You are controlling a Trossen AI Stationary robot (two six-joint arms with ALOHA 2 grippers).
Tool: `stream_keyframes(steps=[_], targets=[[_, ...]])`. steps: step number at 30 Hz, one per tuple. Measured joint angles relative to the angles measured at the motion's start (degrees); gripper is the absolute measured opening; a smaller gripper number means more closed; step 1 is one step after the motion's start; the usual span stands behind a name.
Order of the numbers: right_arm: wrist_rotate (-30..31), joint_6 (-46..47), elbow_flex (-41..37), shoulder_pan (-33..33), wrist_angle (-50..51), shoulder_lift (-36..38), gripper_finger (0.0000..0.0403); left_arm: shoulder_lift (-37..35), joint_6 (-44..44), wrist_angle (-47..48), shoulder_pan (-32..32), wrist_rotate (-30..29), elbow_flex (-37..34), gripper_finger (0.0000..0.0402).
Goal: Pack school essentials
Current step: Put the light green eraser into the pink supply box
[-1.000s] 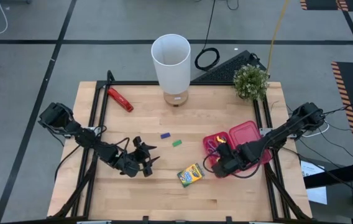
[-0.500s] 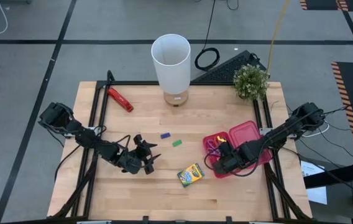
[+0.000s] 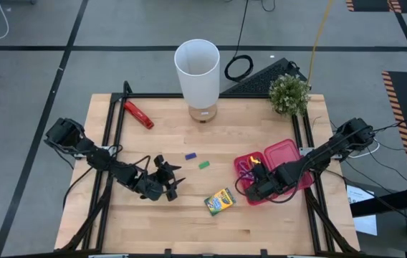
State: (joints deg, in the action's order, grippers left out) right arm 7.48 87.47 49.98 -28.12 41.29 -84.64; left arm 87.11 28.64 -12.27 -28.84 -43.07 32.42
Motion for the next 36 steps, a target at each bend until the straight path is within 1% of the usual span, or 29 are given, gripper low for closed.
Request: stream_keyframes(steps=[6,16,20,23,29,32,36], targets=[[-0.03,-4.15,0.0,0.38,-2.03,0.0,0.0146,0.0,-0.07,0.02,0.0,0.0,0.0,0.0234],[-0.13,-5.69,-0.54,1.97,-3.79,-0.37,0.0075,0.0,-0.09,0.01,0.0,-0.01,0.0,0.0234],[-1.81,-5.82,-2.28,2.01,-7.67,-0.35,0.0054,0.0,-0.1,0.0,0.0,-0.02,0.0,0.0234],[-3.12,-6.22,-3.72,2.29,-10.5,-0.35,0.0047,0.0,-0.15,0.0,0.0,-0.02,0.0,0.0234],[-3.27,-9.59,-4.42,2.67,-13.36,-0.19,0.0045,0.0,-0.15,0.0,0.0,-0.02,0.0,0.0234],[-3.24,-10.18,-4.41,2.67,-12.59,0.71,0.0045,0.0,-0.54,0.02,0.0,-0.02,0.0,0.0234],[-3.2,-10.09,-4.39,2.71,-8.92,1.33,0.0045,0.0,-1.09,0.02,0.0,-0.02,0.0,0.0234]])
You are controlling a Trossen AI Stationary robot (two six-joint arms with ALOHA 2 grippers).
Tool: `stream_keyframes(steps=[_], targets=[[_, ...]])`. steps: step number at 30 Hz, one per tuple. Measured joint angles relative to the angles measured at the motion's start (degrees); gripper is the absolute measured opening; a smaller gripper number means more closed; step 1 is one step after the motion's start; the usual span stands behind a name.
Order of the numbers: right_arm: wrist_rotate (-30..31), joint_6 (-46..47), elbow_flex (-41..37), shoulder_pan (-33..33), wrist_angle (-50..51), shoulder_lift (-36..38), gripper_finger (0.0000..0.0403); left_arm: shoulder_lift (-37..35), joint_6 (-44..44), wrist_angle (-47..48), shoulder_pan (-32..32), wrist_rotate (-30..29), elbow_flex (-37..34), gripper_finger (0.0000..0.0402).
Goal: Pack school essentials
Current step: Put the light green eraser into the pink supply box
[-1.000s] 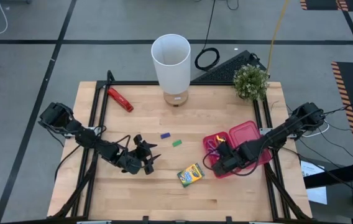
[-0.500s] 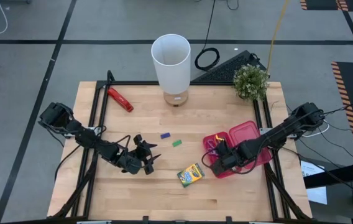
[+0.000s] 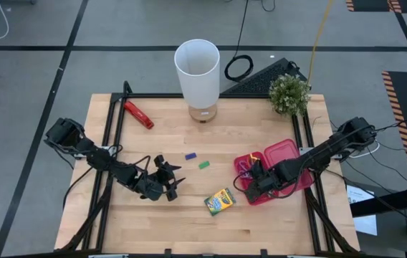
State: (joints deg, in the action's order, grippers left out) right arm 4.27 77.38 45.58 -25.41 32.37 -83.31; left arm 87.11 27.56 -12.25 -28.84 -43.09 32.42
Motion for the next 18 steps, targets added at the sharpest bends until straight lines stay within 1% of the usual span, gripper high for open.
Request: stream_keyframes(steps=[9,11,14,18], targets=[[0.65,-0.27,0.0,0.81,0.82,0.04,0.0045,0.0,0.0,-0.04,0.0,0.0,0.0,0.0234],[1.73,-1.9,0.0,1.12,-0.12,0.04,0.0045,0.0,0.0,-0.04,0.0,0.0,0.0,0.0234],[1.84,-3.36,0.04,1.28,-2.68,0.31,0.0045,0.0,-0.02,-0.04,0.0,0.0,0.0,0.0234],[1.69,-3.47,0.07,1.21,-1.39,1.15,0.0045,0.0,-0.05,-0.04,0.0,0.0,0.0,0.0234]])
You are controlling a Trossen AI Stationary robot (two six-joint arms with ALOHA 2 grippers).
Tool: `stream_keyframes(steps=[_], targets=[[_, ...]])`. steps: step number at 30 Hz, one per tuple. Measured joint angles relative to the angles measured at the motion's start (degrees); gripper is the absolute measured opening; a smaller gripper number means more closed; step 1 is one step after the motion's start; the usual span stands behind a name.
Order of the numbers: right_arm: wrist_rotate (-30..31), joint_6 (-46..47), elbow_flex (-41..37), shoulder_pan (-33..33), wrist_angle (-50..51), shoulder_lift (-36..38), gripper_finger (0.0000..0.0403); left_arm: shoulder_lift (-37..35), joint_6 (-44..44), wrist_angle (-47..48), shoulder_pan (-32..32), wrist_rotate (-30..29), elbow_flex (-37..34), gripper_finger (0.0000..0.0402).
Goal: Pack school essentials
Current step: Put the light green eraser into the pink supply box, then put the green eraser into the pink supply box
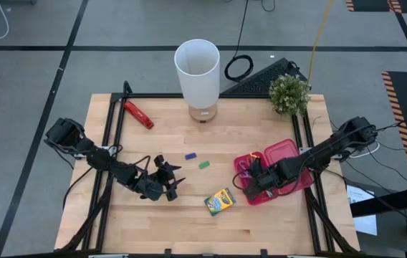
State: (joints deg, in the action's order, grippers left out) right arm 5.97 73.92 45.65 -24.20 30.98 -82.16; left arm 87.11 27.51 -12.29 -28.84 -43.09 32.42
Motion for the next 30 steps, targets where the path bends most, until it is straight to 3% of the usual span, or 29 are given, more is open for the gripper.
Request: stream_keyframes(steps=[12,30], targets=[[-0.07,3.43,-0.02,-0.25,6.08,0.16,0.0045,0.0,-0.33,0.02,0.17,0.0,0.0,0.0234],[0.53,-4.4,-0.01,-0.25,-6.34,1.34,0.0045,0.0,-0.73,-0.46,1.59,0.0,0.02,0.0234]])
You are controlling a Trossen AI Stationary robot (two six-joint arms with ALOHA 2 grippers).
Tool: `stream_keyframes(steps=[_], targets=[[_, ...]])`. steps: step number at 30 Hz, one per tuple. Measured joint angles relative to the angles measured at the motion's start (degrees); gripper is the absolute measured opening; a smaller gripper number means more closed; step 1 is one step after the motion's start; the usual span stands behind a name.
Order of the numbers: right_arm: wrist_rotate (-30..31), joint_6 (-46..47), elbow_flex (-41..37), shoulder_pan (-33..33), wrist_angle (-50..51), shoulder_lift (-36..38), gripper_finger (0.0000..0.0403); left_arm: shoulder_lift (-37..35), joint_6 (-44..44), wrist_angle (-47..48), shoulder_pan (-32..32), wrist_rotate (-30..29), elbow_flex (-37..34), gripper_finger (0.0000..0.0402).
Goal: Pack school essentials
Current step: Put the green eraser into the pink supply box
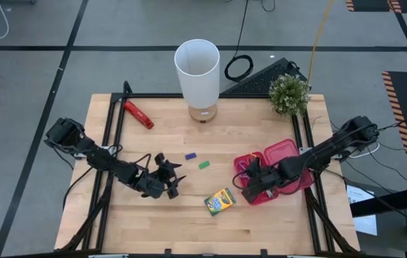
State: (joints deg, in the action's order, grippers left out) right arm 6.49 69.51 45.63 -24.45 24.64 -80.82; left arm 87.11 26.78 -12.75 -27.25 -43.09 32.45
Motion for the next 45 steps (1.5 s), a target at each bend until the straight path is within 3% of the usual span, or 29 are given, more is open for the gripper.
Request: stream_keyframes(steps=[4,9,16,22,27,33,40,45], targets=[[3.94,-4.71,-0.01,0.0,-0.66,2.42,0.0045,0.0,-3.16,-3.12,2.43,1.04,0.0,0.0234],[10.95,-16.91,0.01,-0.01,-4.5,5.21,0.0045,-0.02,-8.41,-8.25,7.2,5.39,0.0,0.0234],[11.51,-29.35,0.01,0.0,-10.49,5.49,0.0045,2.59,-11.03,-9.58,9.78,7.12,0.72,0.0234],[11.43,-31.66,0.01,0.07,-10.3,5.47,0.0045,12.73,-15.2,-5.66,10.08,8.53,8.38,0.0234],[10.81,-33.71,0.0,0.0,-9.79,5.48,0.0045,18.74,-16.24,-7.45,12.39,13.24,12.65,0.0234],[9.74,-34.64,0.02,0.0,-9.54,5.71,0.0045,20.7,-17.03,-6.99,15.02,13.2,13.57,0.0234],[9.03,-35.73,0.01,0.0,-9.89,5.71,0.0045,22.73,-16.61,-9.13,17.38,18.34,13.72,0.0234],[8.23,-35.73,0.01,-0.02,-9.8,5.71,0.0045,24.48,-16.04,-10.54,17.64,18.63,13.68,0.0228]])
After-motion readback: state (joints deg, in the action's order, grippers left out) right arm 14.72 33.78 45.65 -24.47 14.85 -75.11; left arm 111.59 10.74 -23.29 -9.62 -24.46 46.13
